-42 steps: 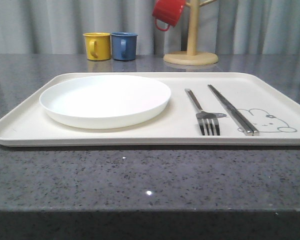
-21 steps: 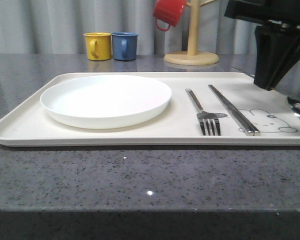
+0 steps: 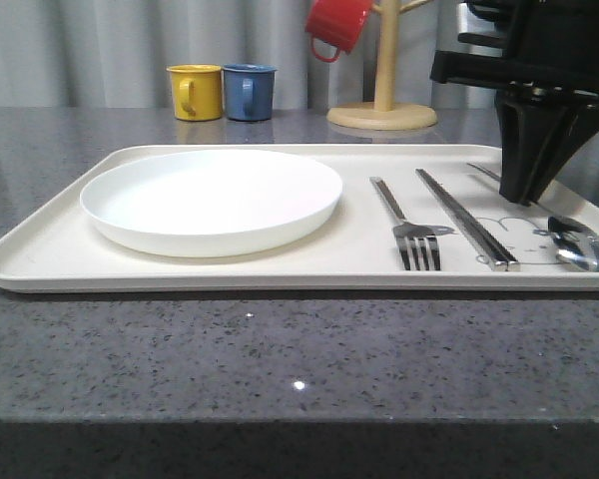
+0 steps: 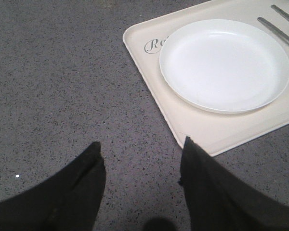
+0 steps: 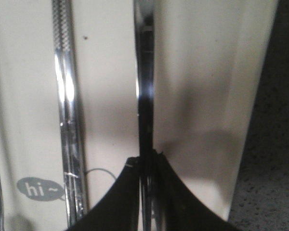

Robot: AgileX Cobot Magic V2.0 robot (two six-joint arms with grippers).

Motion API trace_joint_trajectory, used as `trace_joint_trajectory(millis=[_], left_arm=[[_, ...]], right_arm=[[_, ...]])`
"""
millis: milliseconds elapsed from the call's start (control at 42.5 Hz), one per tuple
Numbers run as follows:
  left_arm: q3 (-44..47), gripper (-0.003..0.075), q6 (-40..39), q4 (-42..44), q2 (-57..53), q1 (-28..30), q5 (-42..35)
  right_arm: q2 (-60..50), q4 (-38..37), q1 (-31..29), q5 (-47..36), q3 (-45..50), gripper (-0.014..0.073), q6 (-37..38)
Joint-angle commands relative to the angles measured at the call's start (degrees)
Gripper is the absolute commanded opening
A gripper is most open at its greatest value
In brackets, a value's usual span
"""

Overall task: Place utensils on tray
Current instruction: 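Place the spoon beside the chopsticks on the tray, release it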

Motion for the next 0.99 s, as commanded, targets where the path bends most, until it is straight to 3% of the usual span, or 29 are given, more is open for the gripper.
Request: trace_joint_trajectory(millis=[0, 306, 424, 589, 801, 966], left_arm=[[-1.5, 0.0353, -0.5, -0.3, 0.1, -0.4, -4.0], [-1.5, 0.0353, -0.5, -0.3, 0.1, -0.4, -4.0], [-1.5, 0.0353, -0.5, -0.3, 0.1, -0.4, -4.0], [-1.5, 0.0353, -0.5, -0.3, 0.1, -0.4, -4.0], [-1.5, 0.0353, -0.5, -0.3, 0.1, -0.4, -4.0], [-1.5, 0.0353, -0.5, -0.3, 0.1, -0.4, -4.0]], right_arm=[[-2.6, -0.8, -0.1, 1.0, -1.8, 0.0064, 0.7], [-2.6, -1.4, -0.1, 0.5, -1.8, 0.0302, 0.7], [-3.1, -1.4, -0.1, -0.2, -1.8, 0.0313, 0.6], [-6.8, -1.4, -0.1, -0.1, -2.3, 0.0311, -5.5], [-17.6, -1.4, -0.1, -0.4, -0.6, 0.0311, -12.2], [-28.9, -2.0, -0.1, -3.9, 6.0, 0.0311, -14.6]])
